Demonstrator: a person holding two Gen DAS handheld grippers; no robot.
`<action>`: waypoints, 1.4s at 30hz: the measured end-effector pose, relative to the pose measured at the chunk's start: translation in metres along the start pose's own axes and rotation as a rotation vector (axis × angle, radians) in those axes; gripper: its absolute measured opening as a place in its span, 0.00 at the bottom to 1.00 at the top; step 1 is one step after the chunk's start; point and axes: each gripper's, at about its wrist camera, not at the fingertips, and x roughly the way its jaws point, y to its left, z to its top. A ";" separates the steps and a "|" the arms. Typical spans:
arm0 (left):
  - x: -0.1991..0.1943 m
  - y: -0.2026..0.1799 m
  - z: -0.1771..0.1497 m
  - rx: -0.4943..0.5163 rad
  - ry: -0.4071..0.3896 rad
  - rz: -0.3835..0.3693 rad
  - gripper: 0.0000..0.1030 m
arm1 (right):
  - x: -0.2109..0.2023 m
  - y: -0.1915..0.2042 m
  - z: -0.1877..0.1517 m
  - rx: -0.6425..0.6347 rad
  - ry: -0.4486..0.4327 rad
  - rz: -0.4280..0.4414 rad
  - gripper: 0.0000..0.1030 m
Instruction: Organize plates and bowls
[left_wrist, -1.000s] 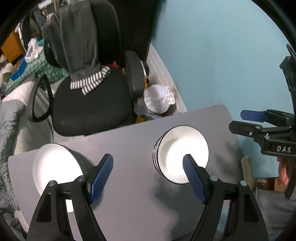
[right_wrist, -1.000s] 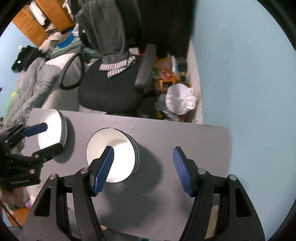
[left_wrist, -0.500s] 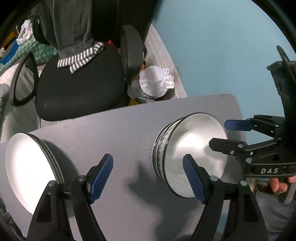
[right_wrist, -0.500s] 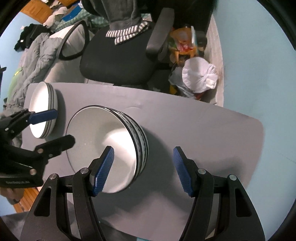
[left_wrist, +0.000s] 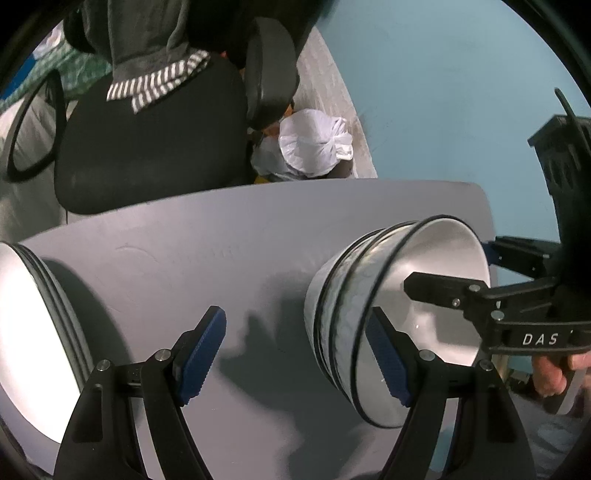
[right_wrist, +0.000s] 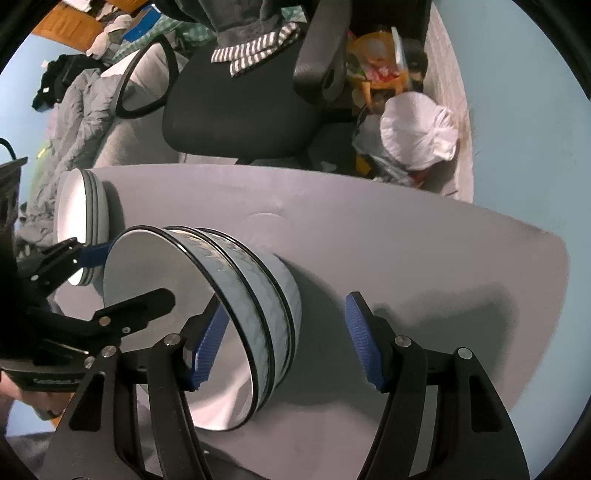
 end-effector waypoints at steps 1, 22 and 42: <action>0.002 0.001 0.000 -0.010 0.005 -0.006 0.77 | 0.002 -0.001 0.000 0.007 0.003 0.008 0.64; 0.005 -0.012 0.003 0.057 0.060 -0.078 0.28 | 0.004 -0.005 -0.013 0.192 -0.066 0.097 0.38; 0.009 -0.013 0.008 0.068 0.084 -0.058 0.26 | 0.020 -0.016 -0.029 0.285 -0.013 0.246 0.43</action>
